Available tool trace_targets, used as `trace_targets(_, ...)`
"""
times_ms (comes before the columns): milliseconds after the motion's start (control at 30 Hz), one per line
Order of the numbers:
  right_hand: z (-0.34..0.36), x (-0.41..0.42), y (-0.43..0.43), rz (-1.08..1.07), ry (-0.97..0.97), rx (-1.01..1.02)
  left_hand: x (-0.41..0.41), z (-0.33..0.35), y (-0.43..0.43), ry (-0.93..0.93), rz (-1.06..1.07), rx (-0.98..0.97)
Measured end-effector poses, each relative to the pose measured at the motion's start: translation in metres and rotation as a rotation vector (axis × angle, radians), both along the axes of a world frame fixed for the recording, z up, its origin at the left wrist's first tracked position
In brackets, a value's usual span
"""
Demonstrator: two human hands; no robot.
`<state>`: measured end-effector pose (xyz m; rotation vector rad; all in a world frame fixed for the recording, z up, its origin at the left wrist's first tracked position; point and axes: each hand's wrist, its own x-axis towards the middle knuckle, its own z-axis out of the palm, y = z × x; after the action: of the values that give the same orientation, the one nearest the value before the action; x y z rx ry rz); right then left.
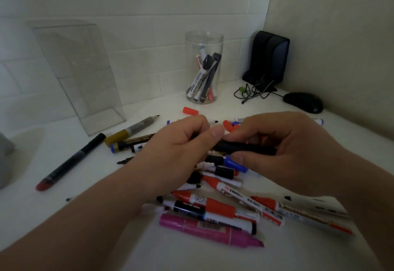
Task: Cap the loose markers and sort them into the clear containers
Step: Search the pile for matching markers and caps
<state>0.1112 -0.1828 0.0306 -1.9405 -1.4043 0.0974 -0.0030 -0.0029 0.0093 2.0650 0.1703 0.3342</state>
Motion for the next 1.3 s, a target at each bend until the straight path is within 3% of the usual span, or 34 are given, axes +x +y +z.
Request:
trace_targets(167, 0.004, -0.008, -0.002, 0.047, -0.063, -0.006, -0.001, 0.006, -0.005, -0.006, 0.245, -0.030)
trace_targets(300, 0.004, -0.015, 0.001, 0.043, -0.260, 0.015, 0.000, 0.005, -0.012, -0.045, 0.266, -0.006)
trace_targets(433, 0.007, -0.022, 0.001, 0.046, -0.292, -0.054, -0.001, 0.007, -0.011, -0.113, 0.221, -0.038)
trace_targets(533, 0.010, -0.028, 0.002, 0.068, -0.077, -0.060, -0.003, 0.008, -0.010, -0.163, 0.201, -0.020)
trace_targets(667, 0.012, -0.020, 0.004, 0.218, 0.635, -0.046, -0.006, 0.007, -0.010, -0.185, 0.143, -0.001)
trace_targets(733, 0.008, -0.012, 0.004, 0.278, 0.822, -0.057, -0.004, 0.005, -0.008, -0.167, 0.102, -0.052)
trace_targets(967, 0.002, 0.006, 0.000, 0.134, 0.493, -0.036, 0.002, 0.001, 0.001, -0.116, 0.003, -0.238)
trace_targets(1167, 0.001, 0.006, 0.000, 0.096, 0.349, -0.010, 0.004, -0.002, 0.006, -0.116, -0.088, -0.499)
trace_targets(1300, -0.001, -0.005, 0.003, 0.065, 0.261, -0.003, 0.001, 0.002, 0.007, -0.066, -0.100, -0.413)
